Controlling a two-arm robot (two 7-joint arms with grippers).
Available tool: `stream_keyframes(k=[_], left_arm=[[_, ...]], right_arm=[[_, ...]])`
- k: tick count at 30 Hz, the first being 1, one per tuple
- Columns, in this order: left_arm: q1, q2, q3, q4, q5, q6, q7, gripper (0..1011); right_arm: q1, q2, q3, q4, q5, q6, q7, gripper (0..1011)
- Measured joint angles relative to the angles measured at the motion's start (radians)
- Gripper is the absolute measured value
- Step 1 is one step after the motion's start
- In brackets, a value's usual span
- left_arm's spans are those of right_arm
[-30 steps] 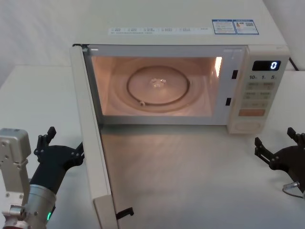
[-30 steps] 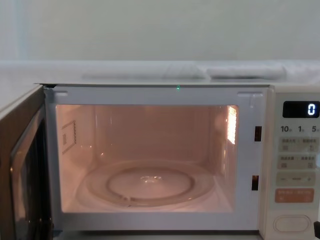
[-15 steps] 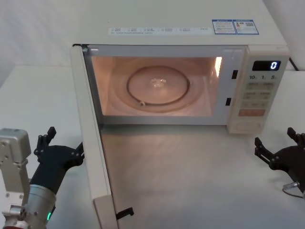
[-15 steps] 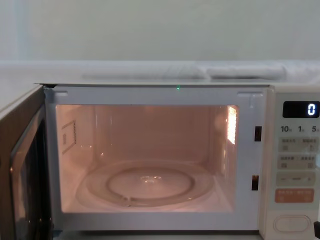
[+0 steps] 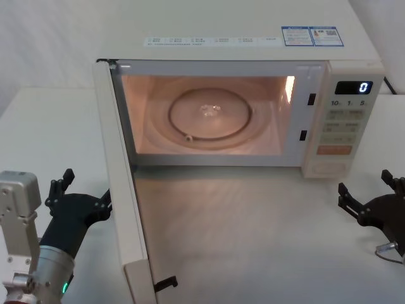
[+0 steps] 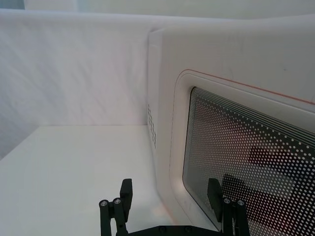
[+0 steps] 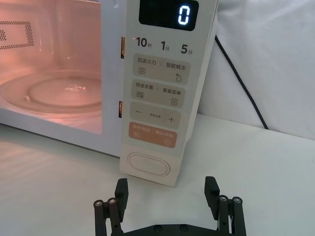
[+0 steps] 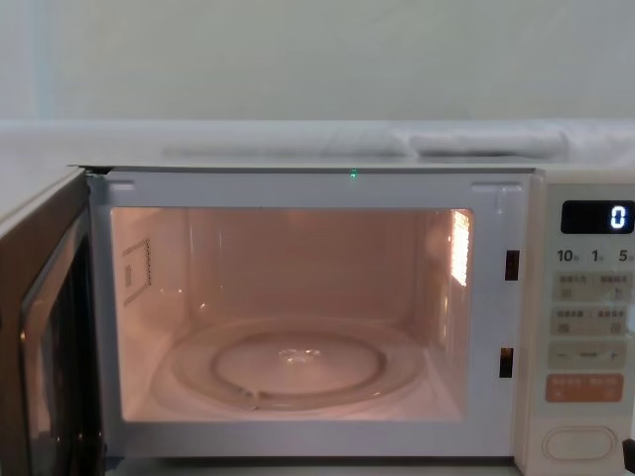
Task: Press the button to open the microwave door with one hand; close the microwave door with the other hand.
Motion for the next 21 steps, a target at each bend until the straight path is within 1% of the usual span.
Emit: stream_keyframes(k=[21], left_arm=[[0.000,0.000,0.000,0.000,0.000,0.000,0.000,993]], right_arm=[[0.000,0.000,0.000,0.000,0.000,0.000,0.000,1002]])
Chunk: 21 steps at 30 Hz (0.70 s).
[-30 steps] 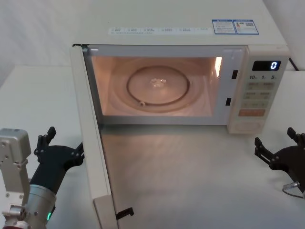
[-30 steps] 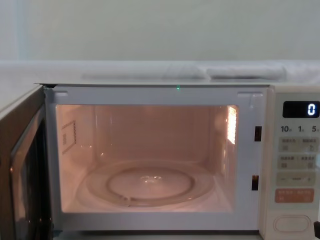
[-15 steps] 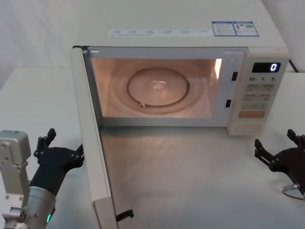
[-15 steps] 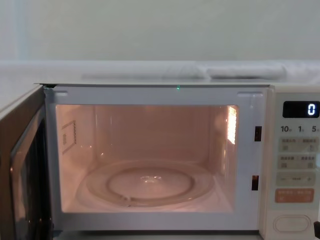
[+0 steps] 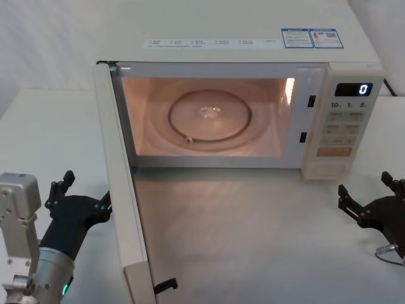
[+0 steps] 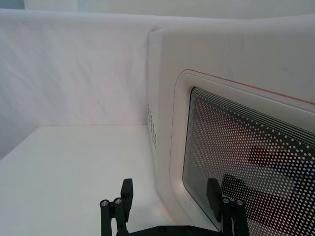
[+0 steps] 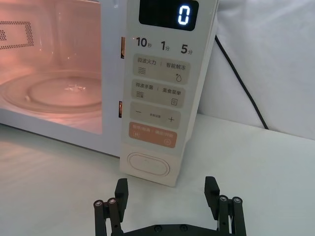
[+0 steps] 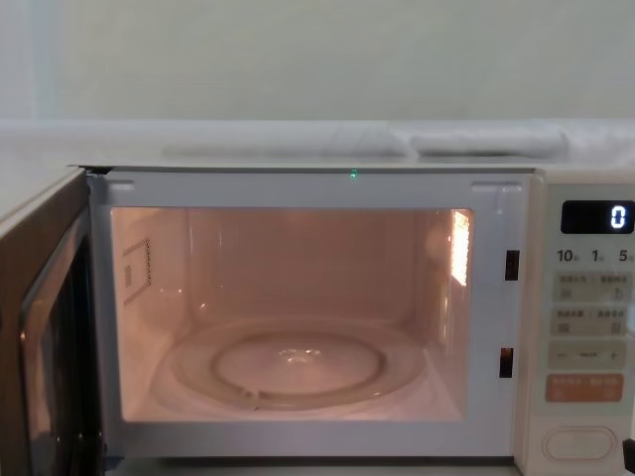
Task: Press the button to open the microwave door with one hand; close the microwave door with the other hand.
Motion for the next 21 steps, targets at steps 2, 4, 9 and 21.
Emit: stream_keyframes(k=[2,4,9,21], left_arm=[[0.000,0.000,0.000,0.000,0.000,0.000,0.000,968],[0.000,0.000,0.000,0.000,0.000,0.000,0.000,907],[0.000,0.000,0.000,0.000,0.000,0.000,0.000,788],[0.000,0.000,0.000,0.000,0.000,0.000,0.000,383]], right_arm=[[0.000,0.000,0.000,0.000,0.000,0.000,0.000,1002],[0.000,0.000,0.000,0.000,0.000,0.000,0.000,1002],[0.000,0.000,0.000,0.000,0.000,0.000,0.000,1002],[0.000,0.000,0.000,0.000,0.000,0.000,0.000,1002]])
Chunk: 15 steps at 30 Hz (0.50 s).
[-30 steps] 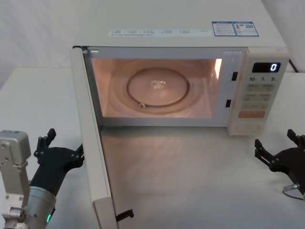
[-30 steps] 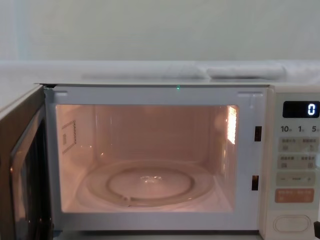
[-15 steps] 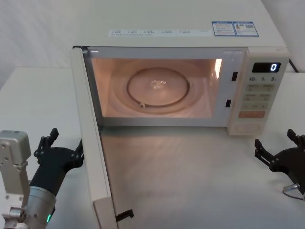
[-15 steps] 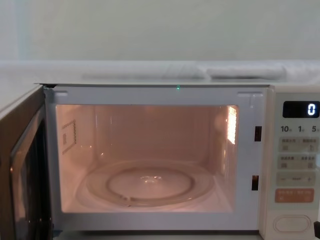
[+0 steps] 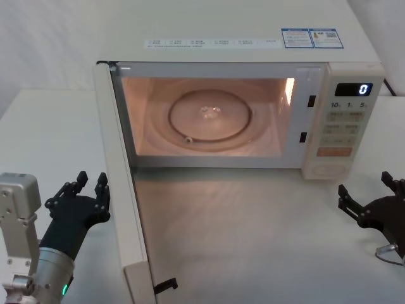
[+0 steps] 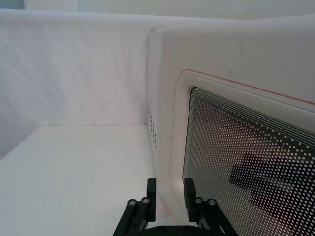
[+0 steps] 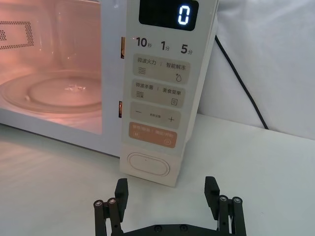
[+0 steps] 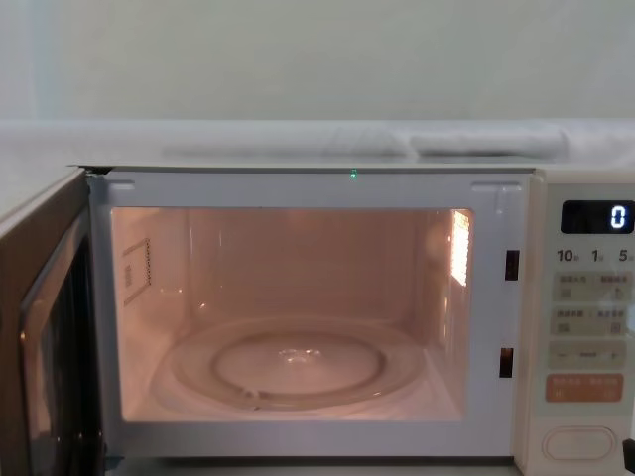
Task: Press the button to open the microwave door with one hand; close the microwave door with the other hand.
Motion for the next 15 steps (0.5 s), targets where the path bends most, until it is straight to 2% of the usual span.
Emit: stream_keyframes(k=[4,7,10,11,13,15], left_arm=[[0.000,0.000,0.000,0.000,0.000,0.000,0.000,297],[0.000,0.000,0.000,0.000,0.000,0.000,0.000,158],[0.000,0.000,0.000,0.000,0.000,0.000,0.000,101],[0.000,0.000,0.000,0.000,0.000,0.000,0.000,44],[0.000,0.000,0.000,0.000,0.000,0.000,0.000,0],[0.000,0.000,0.000,0.000,0.000,0.000,0.000,0]], right_arm=[[0.000,0.000,0.000,0.000,0.000,0.000,0.000,1002],[0.000,0.000,0.000,0.000,0.000,0.000,0.000,1002],[0.000,0.000,0.000,0.000,0.000,0.000,0.000,1002],[0.000,0.000,0.000,0.000,0.000,0.000,0.000,1002],[0.000,0.000,0.000,0.000,0.000,0.000,0.000,1002],[0.000,0.000,0.000,0.000,0.000,0.000,0.000,1002]])
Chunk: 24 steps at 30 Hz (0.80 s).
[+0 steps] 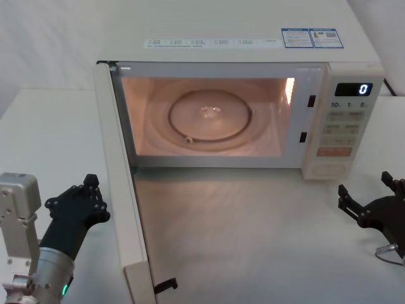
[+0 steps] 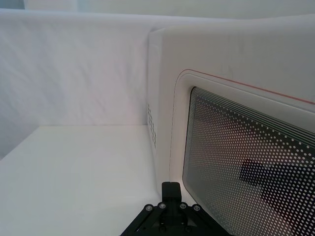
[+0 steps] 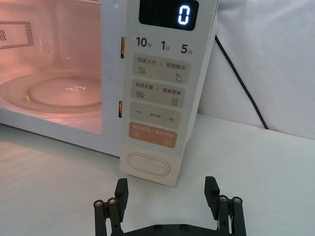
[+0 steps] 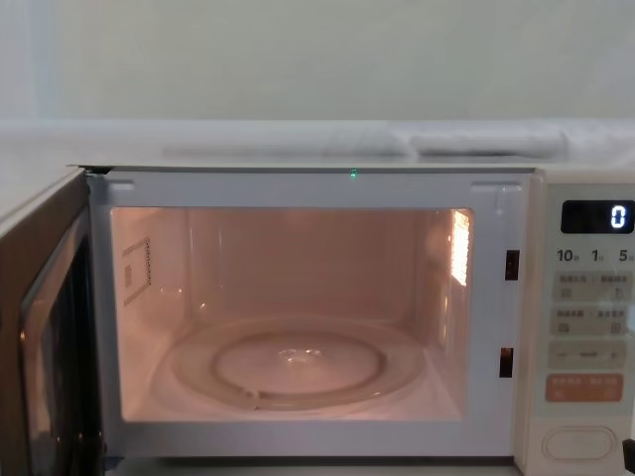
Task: Press the button to open the microwave door with one hand; close the microwave door with the other hand.
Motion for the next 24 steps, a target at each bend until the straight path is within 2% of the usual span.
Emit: stream_keyframes(k=[14,21,24], left_arm=[[0.003,0.000,-0.004,-0.004,0.000,0.000,-0.007,0],[0.025,0.016,-0.035,-0.040,-0.016,0.005,-0.068,0],[0.038,0.039,-0.051,-0.061,-0.038,0.016,-0.122,0]], right_arm=[[0.000,0.000,0.000,0.000,0.000,0.000,0.000,1002],[0.000,0.000,0.000,0.000,0.000,0.000,0.000,1002],[0.000,0.000,0.000,0.000,0.000,0.000,0.000,1002]])
